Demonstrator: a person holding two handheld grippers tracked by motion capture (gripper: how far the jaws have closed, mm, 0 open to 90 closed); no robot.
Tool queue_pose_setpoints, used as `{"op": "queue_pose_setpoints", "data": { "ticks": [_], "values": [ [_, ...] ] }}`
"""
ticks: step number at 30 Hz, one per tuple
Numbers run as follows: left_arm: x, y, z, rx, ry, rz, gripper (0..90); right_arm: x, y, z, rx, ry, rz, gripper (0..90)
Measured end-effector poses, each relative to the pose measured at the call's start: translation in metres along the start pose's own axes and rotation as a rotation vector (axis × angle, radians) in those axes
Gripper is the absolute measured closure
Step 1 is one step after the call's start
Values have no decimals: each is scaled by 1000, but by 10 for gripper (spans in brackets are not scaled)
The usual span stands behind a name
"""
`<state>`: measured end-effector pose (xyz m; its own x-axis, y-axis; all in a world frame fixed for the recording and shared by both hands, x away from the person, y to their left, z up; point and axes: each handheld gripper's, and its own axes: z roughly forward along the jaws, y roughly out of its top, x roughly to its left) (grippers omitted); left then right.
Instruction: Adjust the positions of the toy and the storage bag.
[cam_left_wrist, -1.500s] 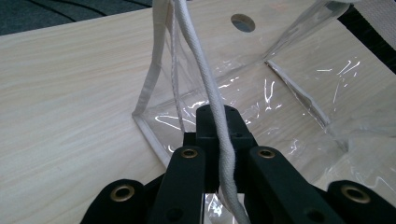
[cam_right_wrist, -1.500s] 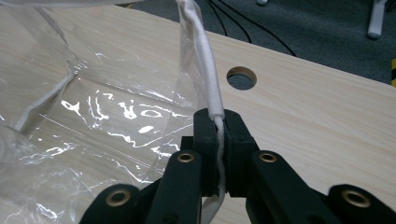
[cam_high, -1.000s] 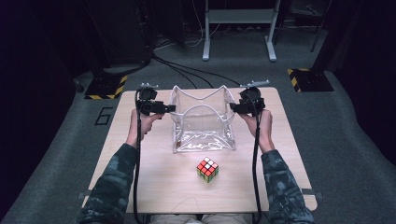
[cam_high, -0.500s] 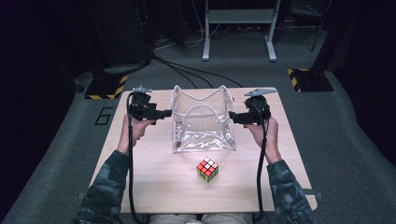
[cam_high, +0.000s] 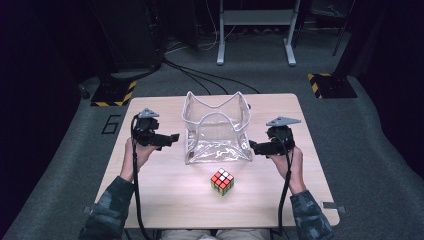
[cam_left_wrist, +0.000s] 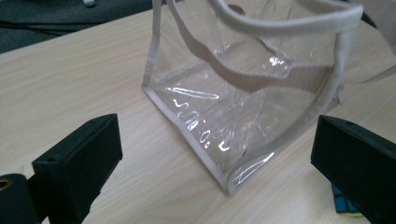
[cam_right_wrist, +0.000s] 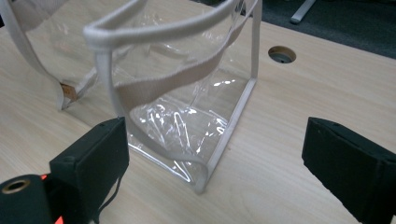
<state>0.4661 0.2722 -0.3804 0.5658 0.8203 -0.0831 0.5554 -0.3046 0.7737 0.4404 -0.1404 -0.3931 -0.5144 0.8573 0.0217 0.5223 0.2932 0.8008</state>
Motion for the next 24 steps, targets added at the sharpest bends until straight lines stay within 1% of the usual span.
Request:
{"op": "queue_pose_setpoints", "data": {
  "ticks": [3,7,8,9,11,12,13,14,15,17,18,19,20,21,22,23,24],
  "values": [
    [1,-12,4,12,1,1,11,3,-12,3,-5,-4,8,43],
    [1,-30,10,34,2,10,14,6,-34,10,0,-14,20,28],
    [1,-37,12,32,-14,17,14,7,-38,12,3,-11,28,26],
    [1,-40,14,33,-22,25,16,8,-45,14,11,-15,37,24],
    [0,-51,18,35,-34,24,16,8,-55,18,28,-38,36,23],
    [0,-58,20,37,-50,19,16,8,-60,21,42,-44,32,22],
    [0,-63,22,41,-53,15,16,8,-67,23,49,-40,27,22],
    [0,-68,24,41,-47,13,16,8,-72,25,61,-40,35,22],
    [-1,-72,25,43,-49,12,16,8,-76,26,67,-46,32,22],
    [-1,-83,30,71,-27,7,17,9,-86,28,74,-43,35,22],
    [-1,-88,33,88,-16,9,18,9,-89,28,76,-44,43,23],
    [-2,-95,36,98,-11,0,18,9,-94,28,76,-42,43,23],
    [-2,-99,37,106,-17,-2,19,10,-100,29,81,-45,52,23],
    [-2,-104,39,110,-15,0,18,10,-103,30,85,-46,52,23],
    [-2,-109,40,110,-13,-8,19,10,-108,30,89,-51,51,23],
    [-2,-114,42,105,-14,-16,20,11,-112,31,93,-62,59,23],
    [-2,-120,43,96,-15,-21,21,11,-116,31,96,-61,57,24]
  ]
}}
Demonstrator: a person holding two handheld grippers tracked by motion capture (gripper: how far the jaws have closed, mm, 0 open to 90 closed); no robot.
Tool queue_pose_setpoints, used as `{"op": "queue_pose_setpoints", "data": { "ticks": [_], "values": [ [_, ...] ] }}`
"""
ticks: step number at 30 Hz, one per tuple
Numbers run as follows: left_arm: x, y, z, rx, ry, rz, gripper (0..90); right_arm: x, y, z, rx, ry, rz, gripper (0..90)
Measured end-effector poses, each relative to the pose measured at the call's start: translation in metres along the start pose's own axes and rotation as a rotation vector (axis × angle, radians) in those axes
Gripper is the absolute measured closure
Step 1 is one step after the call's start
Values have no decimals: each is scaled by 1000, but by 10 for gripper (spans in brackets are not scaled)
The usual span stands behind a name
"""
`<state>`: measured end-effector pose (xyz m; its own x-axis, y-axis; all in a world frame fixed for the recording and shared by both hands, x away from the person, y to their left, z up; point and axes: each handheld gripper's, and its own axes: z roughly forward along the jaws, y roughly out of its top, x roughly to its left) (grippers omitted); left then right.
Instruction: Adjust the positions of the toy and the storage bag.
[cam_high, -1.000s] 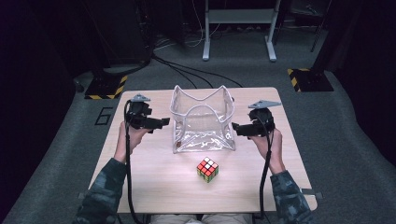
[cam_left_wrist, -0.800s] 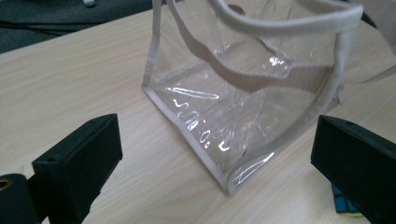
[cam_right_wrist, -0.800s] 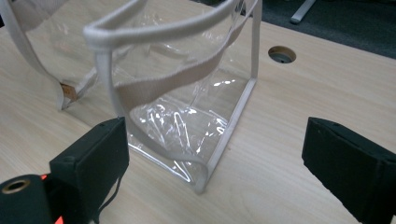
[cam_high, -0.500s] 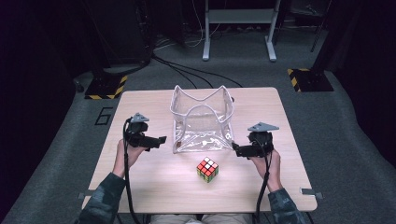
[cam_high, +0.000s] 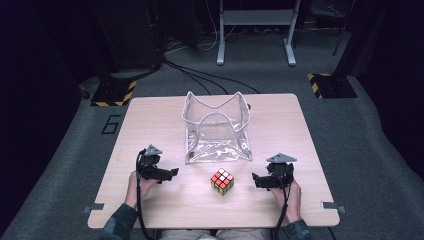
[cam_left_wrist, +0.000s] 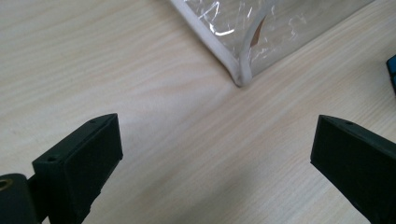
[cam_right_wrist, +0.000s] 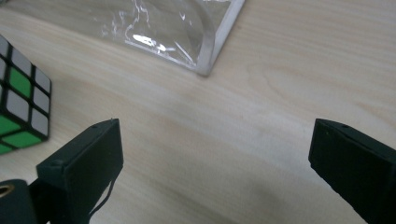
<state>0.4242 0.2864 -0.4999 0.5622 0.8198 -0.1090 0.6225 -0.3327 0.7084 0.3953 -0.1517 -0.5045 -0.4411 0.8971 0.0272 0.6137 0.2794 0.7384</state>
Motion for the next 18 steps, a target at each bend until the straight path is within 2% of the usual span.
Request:
{"op": "queue_pose_setpoints", "data": {
  "ticks": [1,2,5,9,11,12,13,14,17,18],
  "values": [
    [0,-3,1,-5,0,-11,21,0,-5,1,6,3,9,24],
    [0,-7,2,6,13,18,19,0,-7,2,11,0,10,24],
    [0,-14,6,31,34,19,9,2,-16,4,13,-5,21,23],
    [-3,-20,11,27,32,6,0,3,-21,6,25,-20,-4,22],
    [-3,-23,13,29,33,15,0,4,-24,8,38,-40,-16,16],
    [-4,-24,14,17,49,37,0,5,-24,8,39,-40,-13,16],
    [-6,-25,15,12,54,30,0,5,-25,8,32,-48,-23,18],
    [-7,-26,16,5,66,48,0,5,-25,8,28,-49,-24,18],
    [-10,-27,17,9,92,81,0,4,-26,9,25,-37,-3,16],
    [-10,-27,17,8,93,79,0,4,-26,9,25,-39,-3,16]
  ]
}}
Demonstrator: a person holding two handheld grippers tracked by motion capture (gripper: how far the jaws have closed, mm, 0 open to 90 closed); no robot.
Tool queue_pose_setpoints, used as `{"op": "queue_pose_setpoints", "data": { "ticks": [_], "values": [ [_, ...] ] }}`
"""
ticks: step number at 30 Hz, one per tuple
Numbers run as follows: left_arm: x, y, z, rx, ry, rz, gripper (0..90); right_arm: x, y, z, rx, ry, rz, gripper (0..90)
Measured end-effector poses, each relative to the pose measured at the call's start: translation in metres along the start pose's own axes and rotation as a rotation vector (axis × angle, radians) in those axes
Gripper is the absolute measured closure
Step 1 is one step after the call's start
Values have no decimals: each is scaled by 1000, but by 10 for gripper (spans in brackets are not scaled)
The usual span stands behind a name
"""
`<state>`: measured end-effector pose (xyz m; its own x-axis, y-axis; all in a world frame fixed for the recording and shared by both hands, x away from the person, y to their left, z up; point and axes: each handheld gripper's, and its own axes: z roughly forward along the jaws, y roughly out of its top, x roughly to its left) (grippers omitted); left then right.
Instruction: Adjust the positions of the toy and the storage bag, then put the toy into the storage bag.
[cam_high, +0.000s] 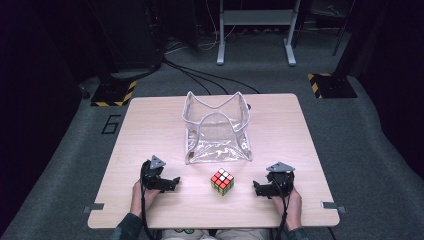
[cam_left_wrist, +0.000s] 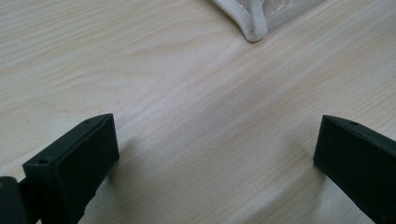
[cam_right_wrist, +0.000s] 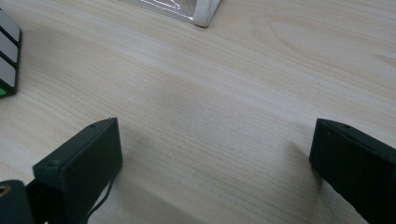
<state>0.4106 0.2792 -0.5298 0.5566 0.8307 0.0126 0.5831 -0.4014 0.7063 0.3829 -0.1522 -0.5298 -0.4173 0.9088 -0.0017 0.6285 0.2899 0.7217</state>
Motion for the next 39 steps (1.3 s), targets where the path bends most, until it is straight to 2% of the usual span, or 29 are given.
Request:
{"op": "queue_pose_setpoints", "data": {
  "ticks": [6,17,30,37,39],
  "values": [
    [1,1,1,6,39,-43,0,-1,1,1,1,-10,10,15],
    [0,2,2,2,48,-45,0,-2,1,1,-1,-31,29,15],
    [-1,2,2,3,47,-58,0,-1,1,1,0,-30,27,15],
    [-2,2,2,-1,45,-59,4,1,1,0,-5,-60,-3,0],
    [-1,2,2,0,43,-57,3,-1,2,-1,-6,-19,26,0]
  ]
}}
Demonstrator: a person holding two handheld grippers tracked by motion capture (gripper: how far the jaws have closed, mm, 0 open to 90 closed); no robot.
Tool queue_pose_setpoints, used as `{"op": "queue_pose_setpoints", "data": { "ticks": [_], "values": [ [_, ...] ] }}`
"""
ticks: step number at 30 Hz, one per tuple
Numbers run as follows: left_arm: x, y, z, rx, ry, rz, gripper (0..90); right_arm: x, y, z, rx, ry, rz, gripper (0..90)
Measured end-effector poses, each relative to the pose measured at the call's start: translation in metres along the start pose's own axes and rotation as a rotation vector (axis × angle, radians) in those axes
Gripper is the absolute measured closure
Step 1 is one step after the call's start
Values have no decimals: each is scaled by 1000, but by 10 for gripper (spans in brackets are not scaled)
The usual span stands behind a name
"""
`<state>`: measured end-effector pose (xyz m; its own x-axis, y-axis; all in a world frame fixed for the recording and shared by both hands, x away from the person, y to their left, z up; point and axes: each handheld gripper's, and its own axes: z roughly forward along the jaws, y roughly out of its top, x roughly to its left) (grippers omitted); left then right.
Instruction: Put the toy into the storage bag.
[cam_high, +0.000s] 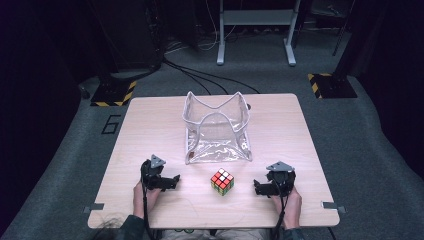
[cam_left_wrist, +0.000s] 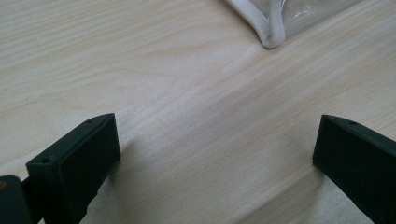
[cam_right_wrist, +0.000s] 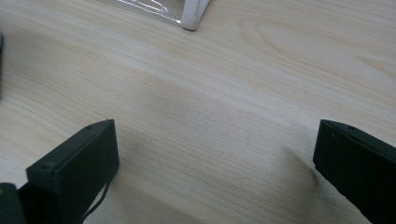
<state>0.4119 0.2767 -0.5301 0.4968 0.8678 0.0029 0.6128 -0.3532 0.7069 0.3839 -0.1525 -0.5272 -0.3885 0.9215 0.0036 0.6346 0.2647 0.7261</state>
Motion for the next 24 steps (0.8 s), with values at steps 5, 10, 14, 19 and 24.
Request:
{"op": "queue_pose_setpoints", "data": {
  "ticks": [5,10,14,19,24],
  "values": [
    [0,0,0,1,-1,1,4,6,9,-12,-49,67,19,4],
    [0,0,0,0,-1,1,4,22,17,-20,-61,108,-24,9],
    [0,0,0,1,-1,2,4,40,20,-21,-41,141,-80,9],
    [0,0,0,0,-1,2,4,58,24,-21,-33,176,-126,11],
    [0,0,0,0,0,2,4,72,30,-21,-30,215,-180,16]
  ]
}}
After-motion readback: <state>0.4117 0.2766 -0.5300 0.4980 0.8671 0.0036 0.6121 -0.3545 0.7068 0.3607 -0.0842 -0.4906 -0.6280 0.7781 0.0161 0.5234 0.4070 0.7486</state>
